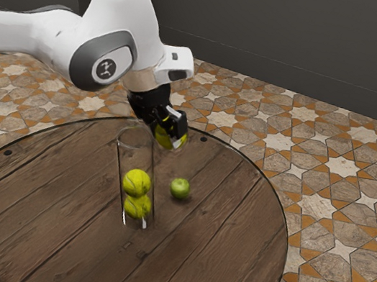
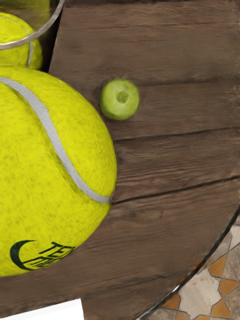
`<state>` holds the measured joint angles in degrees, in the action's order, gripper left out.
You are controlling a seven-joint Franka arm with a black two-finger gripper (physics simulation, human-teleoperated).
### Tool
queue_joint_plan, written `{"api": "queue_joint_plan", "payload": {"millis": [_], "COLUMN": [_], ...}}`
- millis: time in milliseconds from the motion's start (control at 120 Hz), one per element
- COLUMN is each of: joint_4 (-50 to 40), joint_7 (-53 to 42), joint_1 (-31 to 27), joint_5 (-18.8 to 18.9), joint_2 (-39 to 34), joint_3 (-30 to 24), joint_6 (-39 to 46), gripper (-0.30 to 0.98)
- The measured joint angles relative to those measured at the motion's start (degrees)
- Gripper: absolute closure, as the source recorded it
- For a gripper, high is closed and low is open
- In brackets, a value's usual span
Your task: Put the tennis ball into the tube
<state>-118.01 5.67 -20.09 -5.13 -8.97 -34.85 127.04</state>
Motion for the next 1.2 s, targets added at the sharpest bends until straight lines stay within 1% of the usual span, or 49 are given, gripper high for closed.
{"api": "queue_joint_plan", "payload": {"millis": [75,142,217,383,417,558,700,850,883,983,1100,1200], "joint_4": [3.6,5.2,5.7,5.8,5.9,7.6,7.9,9.1,10.6,15.5,16.7,18.1], "joint_7": [-0.4,-0.7,-1.1,-2.0,-2.2,-3.0,-3.7,-4.3,-4.5,-6.3,-8.2,-10.0], "joint_1": [0.0,-0.1,-0.4,-0.3,-0.4,-0.5,-0.5,0.2,0.4,1.2,1.2,1.3], "joint_5": [2.3,3.6,4.3,5.3,5.7,6.9,7.8,8.1,8.1,8.0,8.0,8.0], "joint_2": [0.8,1.1,1.3,3.7,4.3,6.4,5.8,1.4,0.9,2.3,3.0,3.7], "joint_3": [2.2,4.5,6.2,8.1,8.3,8.3,8.2,7.6,7.5,7.4,6.5,6.7], "joint_6": [-3.4,-5.8,-7.9,-10.6,-10.9,-11.8,-12.4,-14.2,-15.1,-18.8,-22.7,-24.9], "gripper": [0.41,0.39,0.38,0.37,0.36,0.19,0.1,0.05,0.04,0.03,0.01,0.01]}}
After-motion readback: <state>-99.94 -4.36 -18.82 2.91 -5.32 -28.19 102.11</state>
